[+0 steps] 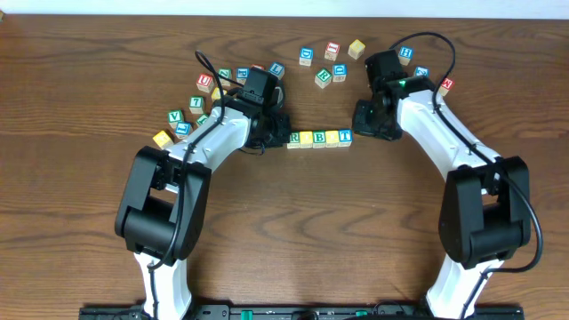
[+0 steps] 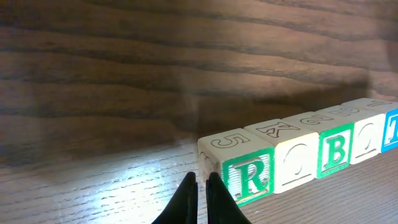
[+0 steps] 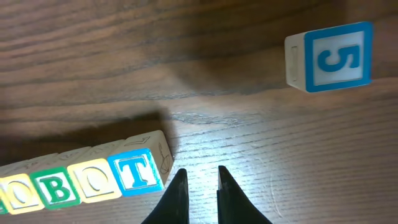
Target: Spell out ROBOT
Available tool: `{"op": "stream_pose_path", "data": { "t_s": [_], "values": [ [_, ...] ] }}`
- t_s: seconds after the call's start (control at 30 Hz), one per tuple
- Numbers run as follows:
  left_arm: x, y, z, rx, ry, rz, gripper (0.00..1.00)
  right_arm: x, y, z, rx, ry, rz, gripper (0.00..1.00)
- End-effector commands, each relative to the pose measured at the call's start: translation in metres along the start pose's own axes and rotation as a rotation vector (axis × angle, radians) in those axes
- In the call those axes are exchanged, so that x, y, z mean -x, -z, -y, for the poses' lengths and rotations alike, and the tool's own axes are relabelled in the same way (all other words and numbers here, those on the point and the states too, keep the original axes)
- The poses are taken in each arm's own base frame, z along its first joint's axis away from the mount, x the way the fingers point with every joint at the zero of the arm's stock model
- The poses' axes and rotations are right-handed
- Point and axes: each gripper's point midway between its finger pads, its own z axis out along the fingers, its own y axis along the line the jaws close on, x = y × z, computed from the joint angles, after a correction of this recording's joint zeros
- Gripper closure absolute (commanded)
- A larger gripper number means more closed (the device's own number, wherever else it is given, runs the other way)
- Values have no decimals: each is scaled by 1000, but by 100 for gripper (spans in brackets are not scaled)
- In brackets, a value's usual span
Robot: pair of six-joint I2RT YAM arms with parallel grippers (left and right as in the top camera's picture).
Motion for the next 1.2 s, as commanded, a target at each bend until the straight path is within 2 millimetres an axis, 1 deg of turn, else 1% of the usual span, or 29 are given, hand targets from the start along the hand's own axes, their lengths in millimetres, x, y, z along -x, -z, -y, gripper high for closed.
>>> {"op": "stream_pose_path", "data": {
  "t_s": [0.0,0.03,0.13,0.23,0.3,0.4,0.43,0.47,0.53,0.57,0.6,0.67,0.7,0.73,0.77,0.8,0.83,0.87,0.9,0.93,0.97,1.0,1.1,1.13,1.17],
  "values": [
    [5,5,-17,28,-1,7,93,12,21,-2,21,21,51,89],
    [9,9,-20,29,-5,13,93,12,21,-2,21,20,52,89],
    [24,32,-30,57,-22,61,93,15,28,0,26,15,66,89],
    [39,65,-44,131,-5,141,93,20,43,3,37,8,98,88],
    [49,95,-50,173,4,208,93,25,56,4,46,21,129,86],
    [58,143,-59,223,24,309,93,31,79,6,62,53,183,78],
    [60,163,-61,235,32,349,92,33,88,6,68,64,204,76],
    [61,179,-63,246,40,383,92,34,96,6,73,73,221,74],
    [61,220,-67,265,59,468,92,35,116,9,83,76,260,71],
    [60,236,-68,270,67,501,92,36,122,10,87,76,273,71],
    [59,257,-70,277,78,547,90,36,132,12,92,71,291,70],
    [53,291,-73,280,96,622,79,35,151,17,99,61,323,67],
    [50,305,-75,281,104,654,73,34,159,19,102,57,337,65],
    [46,321,-76,282,113,688,71,32,166,21,104,53,349,62],
    [41,333,-78,286,124,712,65,30,175,24,106,49,360,60],
    [37,345,-80,290,132,735,50,28,182,27,108,45,371,57],
    [29,357,-82,296,144,757,38,24,193,30,110,40,385,51],
    [23,363,-83,299,150,763,21,22,199,32,111,37,393,46],
    [18,367,-84,302,155,766,10,18,207,34,113,35,403,41],
    [13,371,-84,305,159,766,8,16,212,36,115,33,410,34],
    [7,373,-83,306,160,764,9,11,222,38,116,45,425,26],
    [3,375,-82,306,161,762,8,8,228,38,118,56,437,20],
    [0,380,-80,299,159,775,8,-1,252,41,132,70,487,4],
    [0,380,-80,299,159,776,7,-5,261,42,138,71,508,1],
    [0,380,-80,300,159,776,8,-7,267,42,143,71,522,1]
  ]
}}
